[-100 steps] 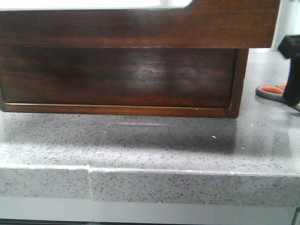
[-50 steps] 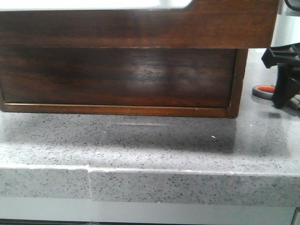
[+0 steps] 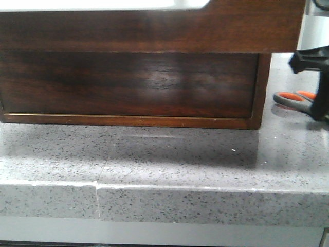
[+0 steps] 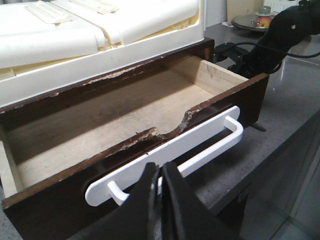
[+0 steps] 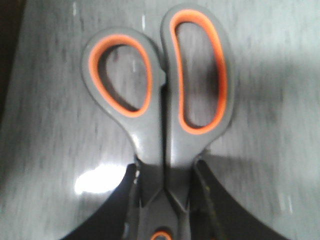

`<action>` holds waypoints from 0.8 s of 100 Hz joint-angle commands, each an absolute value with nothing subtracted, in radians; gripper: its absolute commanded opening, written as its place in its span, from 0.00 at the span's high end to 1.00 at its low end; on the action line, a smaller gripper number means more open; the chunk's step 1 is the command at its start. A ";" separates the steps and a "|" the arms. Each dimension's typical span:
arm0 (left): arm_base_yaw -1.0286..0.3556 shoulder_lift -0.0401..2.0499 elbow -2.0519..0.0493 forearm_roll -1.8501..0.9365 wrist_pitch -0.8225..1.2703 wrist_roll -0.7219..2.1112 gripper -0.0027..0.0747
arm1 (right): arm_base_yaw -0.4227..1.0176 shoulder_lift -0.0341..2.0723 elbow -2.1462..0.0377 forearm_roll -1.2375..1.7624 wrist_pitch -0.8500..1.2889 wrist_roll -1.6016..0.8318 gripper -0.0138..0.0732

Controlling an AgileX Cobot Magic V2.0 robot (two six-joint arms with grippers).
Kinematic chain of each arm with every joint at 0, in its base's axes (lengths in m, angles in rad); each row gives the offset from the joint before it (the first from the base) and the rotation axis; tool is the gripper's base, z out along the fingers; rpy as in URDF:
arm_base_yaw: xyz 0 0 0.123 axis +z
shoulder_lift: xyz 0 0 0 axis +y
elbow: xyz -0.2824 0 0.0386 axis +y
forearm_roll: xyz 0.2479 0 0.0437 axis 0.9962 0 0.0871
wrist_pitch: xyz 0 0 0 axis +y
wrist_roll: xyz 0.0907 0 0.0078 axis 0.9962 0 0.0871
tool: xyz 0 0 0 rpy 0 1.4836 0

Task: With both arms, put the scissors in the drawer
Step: 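Lower the right gripper onto the grey-orange scissors and grasp them, then lift the scissors with the right gripper and carry them over the drawer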

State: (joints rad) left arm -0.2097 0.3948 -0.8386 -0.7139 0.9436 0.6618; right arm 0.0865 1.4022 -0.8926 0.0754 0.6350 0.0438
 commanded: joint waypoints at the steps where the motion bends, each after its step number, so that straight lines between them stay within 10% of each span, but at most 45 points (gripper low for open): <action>1: -0.219 0.404 -0.869 -0.758 0.915 0.664 0.99 | 0.087 1.287 -0.918 0.062 0.633 0.045 0.91; 80: -0.219 0.404 -0.869 -0.794 0.891 0.664 0.99 | 0.241 0.946 -1.510 0.404 0.690 -0.451 0.92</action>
State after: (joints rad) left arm -0.2097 0.3948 -0.8386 -0.7352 0.9610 0.6618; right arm 0.1926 0.9249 -1.4375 0.2916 0.7402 -0.3288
